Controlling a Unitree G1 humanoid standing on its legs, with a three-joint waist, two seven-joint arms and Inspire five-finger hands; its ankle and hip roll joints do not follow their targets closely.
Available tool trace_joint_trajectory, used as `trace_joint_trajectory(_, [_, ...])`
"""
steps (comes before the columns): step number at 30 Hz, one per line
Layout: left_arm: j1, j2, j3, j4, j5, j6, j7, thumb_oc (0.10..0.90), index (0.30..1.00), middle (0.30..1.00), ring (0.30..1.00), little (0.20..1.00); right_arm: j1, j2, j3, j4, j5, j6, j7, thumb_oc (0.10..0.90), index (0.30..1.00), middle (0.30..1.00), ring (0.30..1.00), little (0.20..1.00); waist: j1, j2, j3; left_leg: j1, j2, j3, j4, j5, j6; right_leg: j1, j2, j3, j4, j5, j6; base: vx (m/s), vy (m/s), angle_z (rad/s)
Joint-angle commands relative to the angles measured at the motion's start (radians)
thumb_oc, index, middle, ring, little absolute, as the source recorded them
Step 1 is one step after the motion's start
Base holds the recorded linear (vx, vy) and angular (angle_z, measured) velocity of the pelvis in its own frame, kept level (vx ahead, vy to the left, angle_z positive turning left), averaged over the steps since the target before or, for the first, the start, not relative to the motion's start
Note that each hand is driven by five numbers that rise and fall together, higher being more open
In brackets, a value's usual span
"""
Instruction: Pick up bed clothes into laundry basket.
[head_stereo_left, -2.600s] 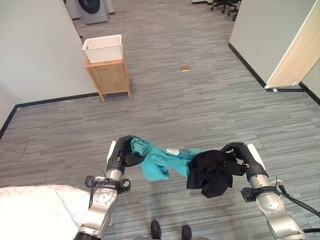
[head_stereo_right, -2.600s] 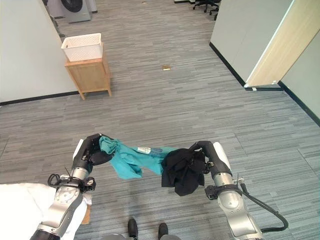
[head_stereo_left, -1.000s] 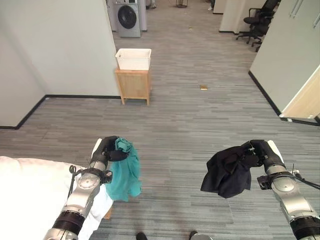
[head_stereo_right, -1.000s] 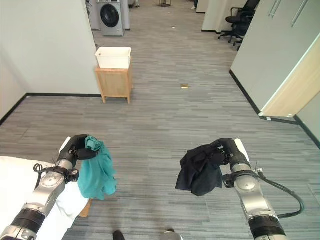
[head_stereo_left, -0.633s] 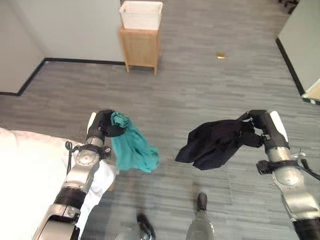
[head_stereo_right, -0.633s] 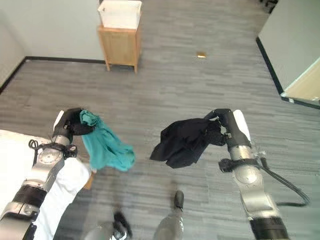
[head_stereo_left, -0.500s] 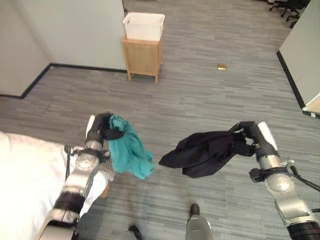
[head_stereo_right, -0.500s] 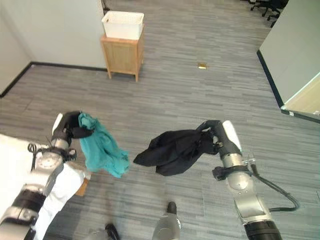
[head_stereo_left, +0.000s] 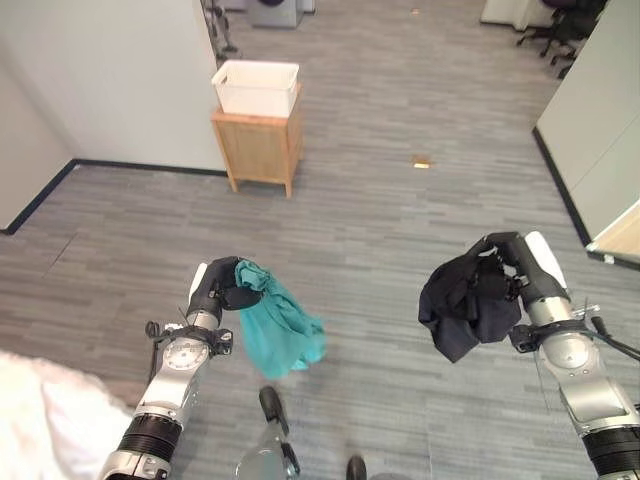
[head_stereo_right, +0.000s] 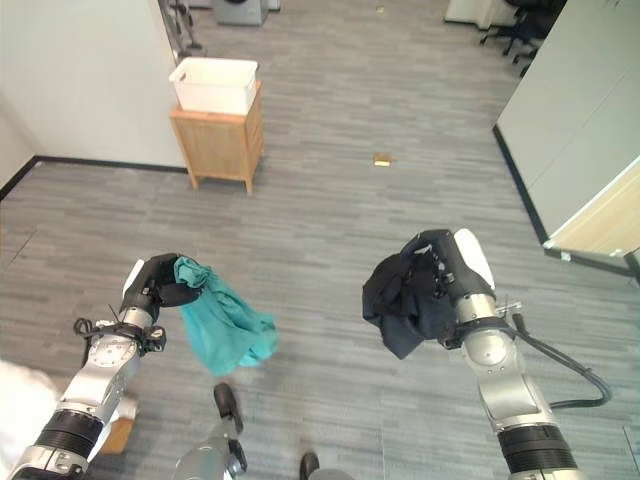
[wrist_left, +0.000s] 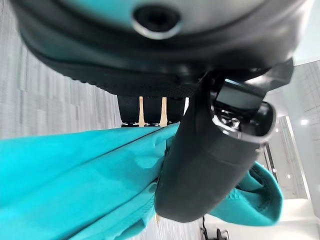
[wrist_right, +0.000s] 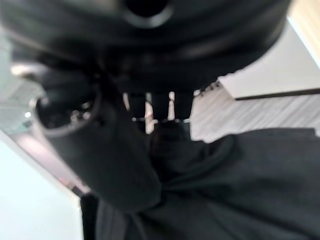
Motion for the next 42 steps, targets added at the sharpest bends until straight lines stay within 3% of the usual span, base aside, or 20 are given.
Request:
trace_joint_trajectory(1, [-0.084, 0.093, 0.076, -0.175, 0.028, -0.126, 0.053, 0.4, 0.3, 0.3, 0.3, 0.3, -0.165, -0.055, -0.018, -0.12, -0.009, -0.097, -0.025, 0.4, 0.3, 0.3, 0.3, 0.3, 0.068, -0.035, -0.124, 0.039, -0.022, 0.028, -0.02, 0.155, 0.051, 0.092, -0.087, 0.028, 0.04, -0.085, 0.11, 0.8, 0.172, -0.81])
trace_joint_trajectory(4, [-0.104, 0.104, 0.064, -0.164, 0.035, -0.113, 0.061, 0.4, 0.3, 0.3, 0.3, 0.3, -0.168, -0.022, 0.014, -0.109, -0.038, -0.087, -0.02, 0.4, 0.3, 0.3, 0.3, 0.3, 0.076, -0.083, -0.152, 0.136, -0.08, 0.041, -0.02, 0.101, 0.106, 0.036, -0.141, -0.002, 0.304, 0.063, 0.212, 0.76, 0.162, -0.97])
trace_joint_trajectory(5, [-0.104, 0.105, 0.065, -0.163, 0.035, -0.113, 0.061, 0.4, 0.3, 0.3, 0.3, 0.3, -0.17, -0.02, 0.015, -0.108, -0.038, -0.087, -0.02, 0.4, 0.3, 0.3, 0.3, 0.3, 0.077, -0.086, -0.151, 0.137, -0.083, 0.044, -0.02, 0.099, 0.108, 0.034, -0.145, 0.0, 0.309, 0.061, 0.215, 0.39, 0.115, -0.62])
trace_joint_trajectory(6, [-0.112, 0.118, 0.058, -0.164, 0.041, -0.109, 0.061, 0.4, 0.3, 0.3, 0.3, 0.3, -0.187, -0.017, 0.026, -0.1, -0.043, -0.083, -0.022, 0.4, 0.3, 0.3, 0.3, 0.3, 0.072, -0.09, -0.143, 0.174, -0.094, 0.052, -0.02, 0.083, 0.123, -0.016, -0.165, 0.001, 0.449, 0.179, 0.252, 0.37, 0.153, -0.51])
trace_joint_trajectory(8, [-0.142, 0.147, 0.057, -0.17, 0.041, -0.109, 0.077, 0.4, 0.3, 0.3, 0.3, 0.3, -0.212, -0.009, 0.034, -0.124, -0.039, -0.086, -0.028, 0.4, 0.3, 0.3, 0.3, 0.3, 0.045, -0.056, -0.122, 0.281, -0.083, 0.074, -0.02, 0.021, 0.152, -0.173, -0.229, -0.082, 0.633, 0.289, 0.241, 0.66, 0.266, -0.26])
trace_joint_trajectory(10, [-0.172, 0.154, 0.054, -0.173, 0.036, -0.114, 0.078, 0.4, 0.3, 0.3, 0.3, 0.3, -0.216, -0.017, 0.022, -0.139, -0.035, -0.089, -0.032, 0.4, 0.3, 0.3, 0.3, 0.3, 0.023, -0.048, -0.111, 0.328, -0.09, 0.065, -0.02, -0.023, 0.143, -0.24, -0.265, -0.17, 0.57, 0.201, 0.205, 0.56, 0.152, 0.11])
trace_joint_trajectory(14, [-0.177, 0.154, 0.05, -0.183, 0.045, -0.123, 0.071, 0.4, 0.3, 0.3, 0.3, 0.3, -0.21, -0.019, 0.01, -0.151, -0.031, -0.085, -0.031, 0.4, 0.3, 0.3, 0.3, 0.3, -0.011, -0.041, -0.107, 0.37, -0.099, 0.031, -0.02, -0.062, 0.125, -0.287, -0.217, -0.218, 0.368, 0.097, 0.171, 0.4, -0.008, 0.71])
trace_joint_trajectory(15, [-0.169, 0.147, 0.053, -0.185, 0.052, -0.128, 0.071, 0.4, 0.3, 0.3, 0.3, 0.3, -0.185, -0.015, -0.008, -0.154, -0.029, -0.088, -0.037, 0.4, 0.3, 0.3, 0.3, 0.3, -0.034, -0.05, -0.106, 0.412, -0.109, 0.006, -0.02, -0.102, 0.109, -0.321, -0.168, -0.197, 0.177, 0.111, 0.172, 0.5, -0.066, 0.68])
trace_joint_trajectory(17, [-0.171, 0.138, 0.06, -0.176, 0.064, -0.132, 0.069, 0.4, 0.3, 0.3, 0.3, 0.3, -0.158, -0.007, -0.029, -0.161, -0.03, -0.09, -0.041, 0.4, 0.3, 0.3, 0.3, 0.3, -0.054, -0.055, -0.101, 0.457, -0.11, -0.009, -0.02, -0.14, 0.091, -0.369, -0.151, -0.182, 0.024, 0.176, 0.192, 0.53, -0.086, 0.66])
trace_joint_trajectory(21, [-0.185, 0.12, 0.066, -0.139, 0.09, -0.136, 0.065, 0.4, 0.3, 0.3, 0.3, 0.3, -0.101, 0.011, -0.064, -0.173, -0.059, -0.084, -0.043, 0.4, 0.3, 0.3, 0.3, 0.3, -0.091, -0.048, -0.098, 0.545, -0.098, -0.032, -0.02, -0.195, 0.066, -0.531, -0.174, -0.165, 0.013, 0.216, 0.224, 0.54, -0.128, 0.5])
trace_joint_trajectory(25, [-0.175, 0.107, 0.063, -0.127, 0.093, -0.136, 0.053, 0.4, 0.3, 0.3, 0.3, 0.3, -0.055, 0.003, -0.103, -0.177, -0.076, -0.079, -0.04, 0.4, 0.3, 0.3, 0.3, 0.3, -0.124, -0.051, -0.131, 0.657, -0.117, -0.086, -0.02, -0.275, 0.064, -0.488, -0.173, -0.12, 0.013, 0.264, 0.215, 0.63, -0.214, 0.61])
trace_joint_trajectory(27, [-0.166, 0.103, 0.062, -0.129, 0.094, -0.136, 0.054, 0.4, 0.3, 0.3, 0.3, 0.3, -0.057, -0.006, -0.103, -0.173, -0.074, -0.079, -0.04, 0.4, 0.3, 0.3, 0.3, 0.3, -0.129, -0.039, -0.138, 0.693, -0.106, -0.085, -0.02, -0.257, 0.051, -0.465, -0.169, -0.126, 0.013, 0.269, 0.208, 0.49, -0.209, 0.54])
trace_joint_trajectory(28, [-0.137, 0.085, 0.072, -0.14, 0.079, -0.136, 0.055, 0.4, 0.3, 0.3, 0.3, 0.3, -0.065, -0.015, -0.098, -0.175, -0.069, -0.078, -0.035, 0.4, 0.3, 0.3, 0.3, 0.3, -0.131, -0.018, -0.135, 0.673, -0.045, -0.084, 0.164, -0.188, 0.021, -0.4, -0.144, -0.136, 0.013, 0.258, 0.179, 0.52, -0.344, 0.29])
trace_joint_trajectory(31, [-0.129, 0.069, 0.073, -0.144, 0.05, -0.128, 0.056, 0.4, 0.3, 0.3, 0.3, 0.3, -0.078, -0.041, -0.098, -0.176, -0.049, -0.081, -0.041, 0.4, 0.3, 0.3, 0.3, 0.3, -0.11, -0.026, -0.121, 0.489, 0.062, -0.108, 0.617, 0.029, -0.006, -0.291, -0.099, -0.165, 0.013, 0.184, 0.086, 0.5, -0.444, -0.02])
trace_joint_trajectory(34, [-0.111, 0.068, 0.073, -0.16, 0.04, -0.127, 0.061, 0.4, 0.3, 0.3, 0.3, 0.3, -0.105, -0.064, -0.086, -0.188, -0.042, -0.073, -0.036, 0.4, 0.3, 0.3, 0.3, 0.3, -0.07, -0.06, -0.097, 0.349, 0.06, -0.078, 0.77, -0.02, 0.025, -0.209, -0.093, -0.138, 0.013, 0.125, 0.059, 0.42, -0.255, -0.4])
trace_joint_trajectory(38, [-0.07, 0.057, 0.091, -0.182, 0.052, -0.13, 0.054, 0.4, 0.3, 0.3, 0.3, 0.3, -0.109, -0.08, -0.074, -0.192, -0.039, -0.078, -0.022, 0.4, 0.3, 0.3, 0.3, 0.3, -0.024, -0.07, -0.086, 0.255, -0.023, -0.034, 0.575, -0.112, 0.072, -0.158, -0.099, -0.083, 0.013, 0.095, 0.08, 0.3, 0.033, -0.39])
trace_joint_trajectory(39, [-0.064, 0.053, 0.092, -0.183, 0.058, -0.135, 0.049, 0.4, 0.3, 0.3, 0.3, 0.3, -0.099, -0.084, -0.075, -0.187, -0.039, -0.084, -0.016, 0.4, 0.3, 0.3, 0.3, 0.3, -0.008, -0.058, -0.086, 0.223, -0.069, -0.026, 0.357, -0.105, 0.082, -0.121, -0.093, -0.076, 0.013, 0.069, 0.095, 0.4, 0.108, -0.48])
trace_joint_trajectory(40, [-0.064, 0.052, 0.091, -0.183, 0.058, -0.135, 0.049, 0.4, 0.3, 0.3, 0.3, 0.3, -0.098, -0.084, -0.076, -0.187, -0.038, -0.084, -0.016, 0.4, 0.3, 0.3, 0.3, 0.3, -0.007, -0.062, -0.087, 0.233, -0.077, -0.022, 0.337, -0.094, 0.084, -0.121, -0.099, -0.076, 0.013, 0.068, 0.096, 0.53, 0.124, -0.28])
trace_joint_trajectory(41, [-0.055, 0.051, 0.096, -0.193, 0.071, -0.139, 0.05, 0.4, 0.3, 0.3, 0.3, 0.3, -0.084, -0.088, -0.085, -0.176, -0.043, -0.089, -0.022, 0.4, 0.3, 0.3, 0.3, 0.3, 0.0, -0.038, -0.09, 0.21, -0.078, 0.01, 0.144, 0.019, 0.063, -0.083, -0.07, -0.079, 0.013, 0.041, 0.096, 0.45, 0.092, 0.05])
trace_joint_trajectory(42, [-0.057, 0.052, 0.092, -0.193, 0.074, -0.138, 0.05, 0.4, 0.3, 0.3, 0.3, 0.3, -0.077, -0.094, -0.092, -0.168, -0.046, -0.088, -0.026, 0.4, 0.3, 0.3, 0.3, 0.3, -0.004, -0.036, -0.089, 0.203, -0.066, 0.04, 0.078, 0.038, 0.044, -0.055, -0.07, -0.087, 0.013, 0.014, 0.101, 0.4, 0.077, 0.22])
